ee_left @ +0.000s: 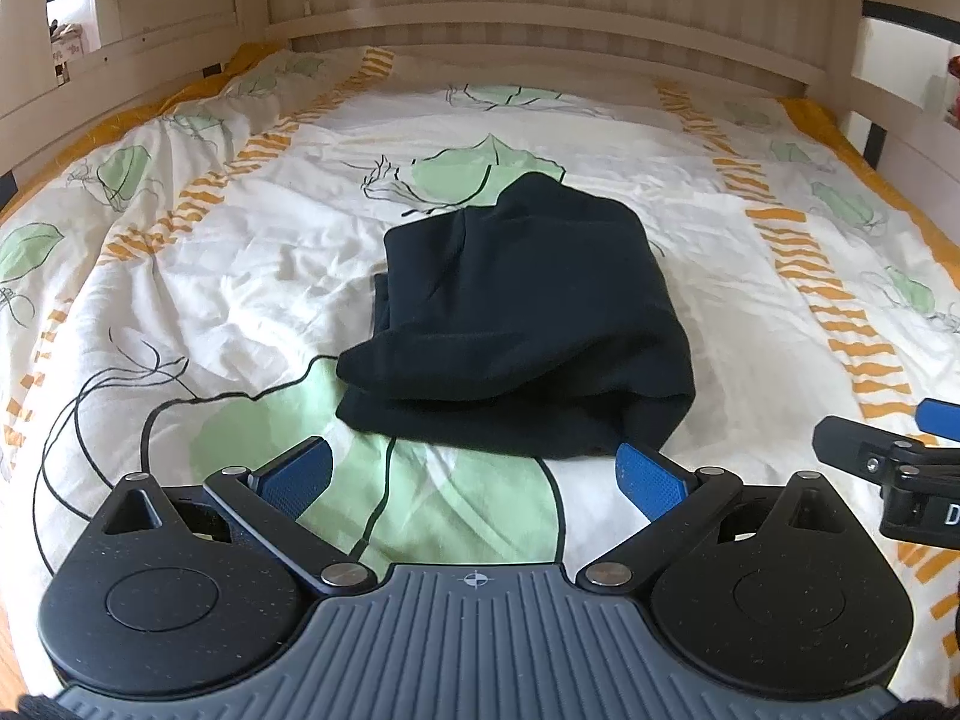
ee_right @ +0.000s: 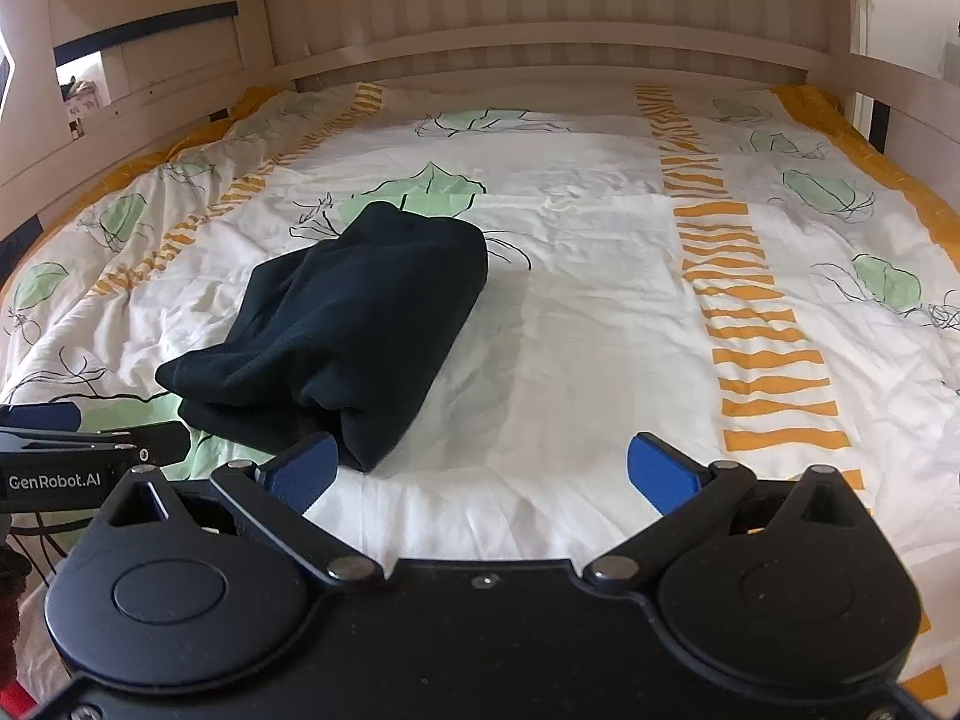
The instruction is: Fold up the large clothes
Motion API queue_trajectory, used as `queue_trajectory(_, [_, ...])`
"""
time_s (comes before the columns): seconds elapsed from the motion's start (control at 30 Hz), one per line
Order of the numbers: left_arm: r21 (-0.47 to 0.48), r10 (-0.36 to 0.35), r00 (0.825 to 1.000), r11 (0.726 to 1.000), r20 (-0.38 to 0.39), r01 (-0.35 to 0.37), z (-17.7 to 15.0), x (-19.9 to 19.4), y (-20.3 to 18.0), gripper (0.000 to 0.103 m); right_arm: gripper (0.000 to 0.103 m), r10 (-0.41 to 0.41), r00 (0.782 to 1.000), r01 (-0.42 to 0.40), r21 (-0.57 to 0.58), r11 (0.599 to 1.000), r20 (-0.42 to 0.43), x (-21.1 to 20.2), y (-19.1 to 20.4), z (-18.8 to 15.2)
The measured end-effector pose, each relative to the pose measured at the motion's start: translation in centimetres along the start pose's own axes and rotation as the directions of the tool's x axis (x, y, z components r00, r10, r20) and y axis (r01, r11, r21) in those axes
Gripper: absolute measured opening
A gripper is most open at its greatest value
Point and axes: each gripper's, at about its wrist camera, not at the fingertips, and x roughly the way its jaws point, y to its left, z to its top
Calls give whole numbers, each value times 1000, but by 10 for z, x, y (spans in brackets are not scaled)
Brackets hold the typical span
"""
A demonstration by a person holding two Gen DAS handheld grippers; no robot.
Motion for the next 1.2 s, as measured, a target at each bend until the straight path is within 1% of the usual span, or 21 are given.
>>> queue_trajectory(0.43, [-18, -3, 1000, 1000, -19, 2, -2, 2, 3, 102, 103, 4, 1000, -4, -4, 1000, -16, 4, 2, -1])
queue_trajectory(1.2, [-23, 3, 999, 1000, -42, -4, -2, 11, 5, 102, 103, 11, 998, -10, 9, 1000, -63, 17, 1, -4])
